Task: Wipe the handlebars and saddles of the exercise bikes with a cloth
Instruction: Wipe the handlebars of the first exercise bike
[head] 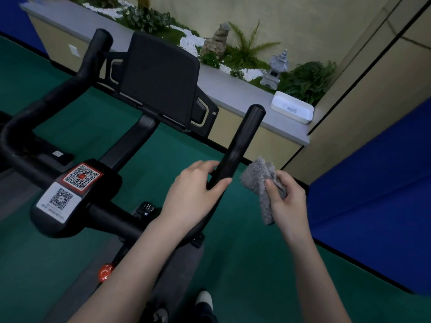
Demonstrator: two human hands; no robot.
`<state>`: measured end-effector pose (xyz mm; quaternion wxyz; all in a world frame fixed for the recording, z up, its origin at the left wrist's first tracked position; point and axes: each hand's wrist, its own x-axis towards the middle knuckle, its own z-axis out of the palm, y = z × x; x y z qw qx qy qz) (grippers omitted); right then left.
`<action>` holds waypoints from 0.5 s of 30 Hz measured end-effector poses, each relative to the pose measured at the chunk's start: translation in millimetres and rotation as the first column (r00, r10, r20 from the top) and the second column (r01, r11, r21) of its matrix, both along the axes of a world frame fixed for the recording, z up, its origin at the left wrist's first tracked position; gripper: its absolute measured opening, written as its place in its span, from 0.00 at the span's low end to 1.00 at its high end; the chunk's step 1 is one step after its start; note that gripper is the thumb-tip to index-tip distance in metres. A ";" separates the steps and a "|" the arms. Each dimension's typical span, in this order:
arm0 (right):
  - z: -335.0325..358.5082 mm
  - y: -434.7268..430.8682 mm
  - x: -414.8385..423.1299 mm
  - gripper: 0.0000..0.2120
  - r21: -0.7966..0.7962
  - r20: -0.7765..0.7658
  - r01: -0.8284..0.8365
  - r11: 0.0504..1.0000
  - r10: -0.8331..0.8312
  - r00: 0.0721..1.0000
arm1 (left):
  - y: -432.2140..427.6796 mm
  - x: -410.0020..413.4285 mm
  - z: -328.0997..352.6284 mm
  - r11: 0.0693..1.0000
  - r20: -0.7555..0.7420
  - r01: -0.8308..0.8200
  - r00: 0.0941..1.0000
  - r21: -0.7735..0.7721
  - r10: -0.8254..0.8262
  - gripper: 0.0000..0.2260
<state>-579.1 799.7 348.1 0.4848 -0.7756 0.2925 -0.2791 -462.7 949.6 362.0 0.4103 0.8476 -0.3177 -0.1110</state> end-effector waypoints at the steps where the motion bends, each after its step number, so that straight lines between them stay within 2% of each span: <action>1: 0.3 1.9 -5.7 0.07 -0.017 -0.008 0.026 1.000 -0.026 1.000 | 0.9 0.2 2.8 0.999 0.024 0.016 1.000 0.028 -0.016 0.22; 4: -1.7 9.0 -24.9 0.08 -0.063 -0.053 0.107 0.992 -0.110 0.992 | 3.5 -0.2 12.3 0.998 0.151 0.036 0.988 0.051 -0.043 0.25; 7: -5.4 17.4 -46.5 0.09 -0.126 -0.096 0.198 0.972 -0.211 0.973 | 3.9 -5.7 23.1 0.995 0.278 0.102 0.956 0.000 -0.098 0.22; 15: -8.5 32.0 -107.9 0.08 -0.216 -0.176 0.357 0.909 -0.396 0.901 | -18.7 -56.6 23.5 0.915 0.405 0.402 0.829 0.048 -0.385 0.16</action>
